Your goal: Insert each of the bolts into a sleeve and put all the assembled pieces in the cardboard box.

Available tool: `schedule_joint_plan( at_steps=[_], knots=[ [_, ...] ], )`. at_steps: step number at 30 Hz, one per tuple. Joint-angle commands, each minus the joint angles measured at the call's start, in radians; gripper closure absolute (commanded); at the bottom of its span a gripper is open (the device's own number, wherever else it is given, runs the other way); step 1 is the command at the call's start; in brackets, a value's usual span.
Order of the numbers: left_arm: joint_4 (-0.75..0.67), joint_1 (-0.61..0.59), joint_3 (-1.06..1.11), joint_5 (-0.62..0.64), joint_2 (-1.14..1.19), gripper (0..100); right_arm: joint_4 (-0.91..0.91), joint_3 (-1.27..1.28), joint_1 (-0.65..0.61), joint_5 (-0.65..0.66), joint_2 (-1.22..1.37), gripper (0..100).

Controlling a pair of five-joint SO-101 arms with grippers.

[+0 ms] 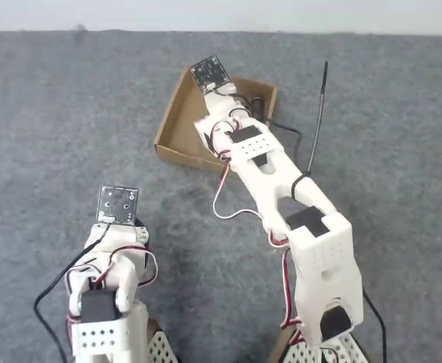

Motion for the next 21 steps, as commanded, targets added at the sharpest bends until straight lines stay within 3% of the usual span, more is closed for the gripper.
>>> schedule_joint_plan(
  at_steps=[1,7,21],
  knots=[
    [0.000,-0.003,-0.007,0.000,-0.020,99,0.094,-0.034,0.016,0.009,-0.159,98.9],
    [-0.003,0.000,-0.007,0.000,-0.020,99,0.220,0.129,0.065,0.008,-0.354,99.3],
    [-0.003,-0.002,-0.007,0.000,-0.020,99,0.213,0.804,0.176,0.008,-1.032,99.3]
  ],
)
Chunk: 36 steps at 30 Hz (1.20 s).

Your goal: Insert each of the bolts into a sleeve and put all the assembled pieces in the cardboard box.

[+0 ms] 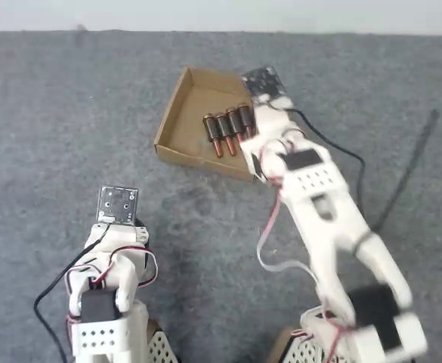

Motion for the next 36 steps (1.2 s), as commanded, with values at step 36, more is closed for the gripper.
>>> schedule_joint_plan(
  at_steps=[36],
  knots=[
    [-0.003,-0.003,-0.007,-0.003,-0.020,99,0.636,1.088,0.205,0.014,-1.524,99.2]
  ],
)
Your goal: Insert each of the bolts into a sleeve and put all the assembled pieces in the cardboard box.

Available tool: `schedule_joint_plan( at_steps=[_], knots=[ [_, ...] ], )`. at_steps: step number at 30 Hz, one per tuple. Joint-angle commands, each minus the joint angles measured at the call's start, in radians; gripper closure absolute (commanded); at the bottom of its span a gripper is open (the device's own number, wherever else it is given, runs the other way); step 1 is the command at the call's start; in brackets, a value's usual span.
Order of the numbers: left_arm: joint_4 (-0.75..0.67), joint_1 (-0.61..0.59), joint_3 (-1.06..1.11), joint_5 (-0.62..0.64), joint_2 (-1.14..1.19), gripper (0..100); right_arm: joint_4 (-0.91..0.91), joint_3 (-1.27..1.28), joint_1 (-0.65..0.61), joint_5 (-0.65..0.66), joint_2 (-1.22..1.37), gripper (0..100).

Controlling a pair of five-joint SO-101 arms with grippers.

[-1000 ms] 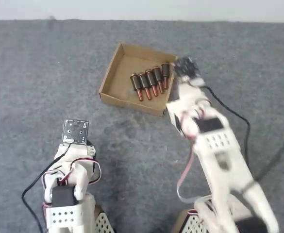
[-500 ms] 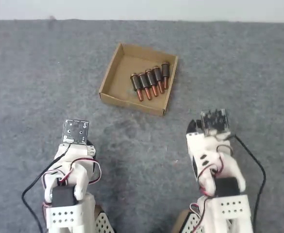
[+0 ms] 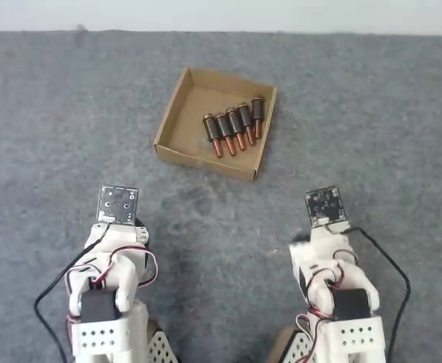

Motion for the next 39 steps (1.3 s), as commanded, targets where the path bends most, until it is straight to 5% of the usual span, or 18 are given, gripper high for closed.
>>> schedule_joint_plan(
  at_steps=[1,15,19,39],
  knots=[
    [-0.003,-0.003,-0.007,-0.002,-0.020,99,0.087,0.011,0.013,0.014,-0.050,99.2],
    [0.006,-0.005,-0.007,0.002,-0.020,99,0.090,0.014,0.010,0.014,-0.077,99.2],
    [0.135,0.000,-0.007,-0.002,-0.020,99,0.090,0.014,0.010,0.014,-0.077,99.2],
    [0.132,-0.003,-0.007,0.000,-0.018,99,0.090,0.014,0.008,0.014,-0.077,99.2]
  ],
)
